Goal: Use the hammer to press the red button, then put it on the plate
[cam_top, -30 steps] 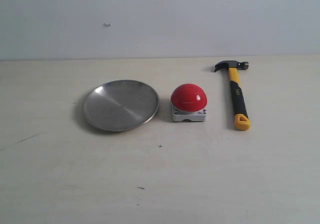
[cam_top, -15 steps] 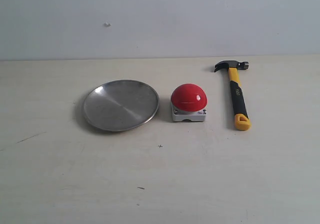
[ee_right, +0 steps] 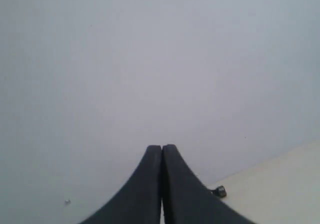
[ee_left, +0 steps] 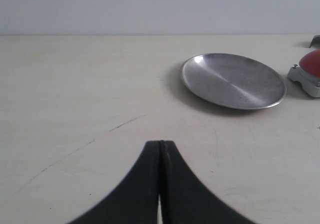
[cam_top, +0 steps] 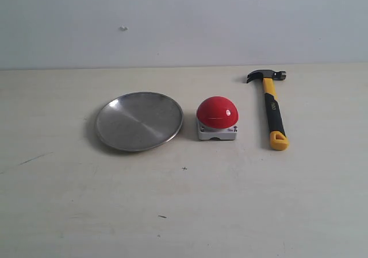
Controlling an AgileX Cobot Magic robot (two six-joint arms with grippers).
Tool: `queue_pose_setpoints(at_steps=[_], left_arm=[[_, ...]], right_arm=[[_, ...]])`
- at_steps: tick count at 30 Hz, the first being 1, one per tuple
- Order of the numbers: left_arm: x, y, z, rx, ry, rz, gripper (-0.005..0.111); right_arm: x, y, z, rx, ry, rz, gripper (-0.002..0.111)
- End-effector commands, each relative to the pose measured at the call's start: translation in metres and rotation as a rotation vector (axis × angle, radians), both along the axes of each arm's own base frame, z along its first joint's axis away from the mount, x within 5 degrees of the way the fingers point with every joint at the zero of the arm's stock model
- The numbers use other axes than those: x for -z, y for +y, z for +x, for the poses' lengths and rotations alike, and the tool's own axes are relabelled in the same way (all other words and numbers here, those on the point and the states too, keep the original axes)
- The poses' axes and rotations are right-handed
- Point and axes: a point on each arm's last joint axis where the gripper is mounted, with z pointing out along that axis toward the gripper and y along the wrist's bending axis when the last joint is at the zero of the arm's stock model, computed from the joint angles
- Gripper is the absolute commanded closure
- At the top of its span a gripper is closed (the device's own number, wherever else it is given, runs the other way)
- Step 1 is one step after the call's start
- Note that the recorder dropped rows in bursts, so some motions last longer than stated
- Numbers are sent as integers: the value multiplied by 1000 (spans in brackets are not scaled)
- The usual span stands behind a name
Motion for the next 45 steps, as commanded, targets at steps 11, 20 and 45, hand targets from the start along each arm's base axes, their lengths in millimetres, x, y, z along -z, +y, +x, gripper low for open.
queue_pose_setpoints(at_steps=[11, 20, 45], left_arm=[[-1, 0, 0, -2, -13, -1, 107], [-1, 0, 0, -2, -13, -1, 107], [-1, 0, 0, -2, -13, -1, 107]], right_arm=[[-178, -13, 89, 82, -119, -147, 108], [-188, -19, 312, -174, 651, -180, 108], [-86, -41, 460, -248, 1173, -324, 108]])
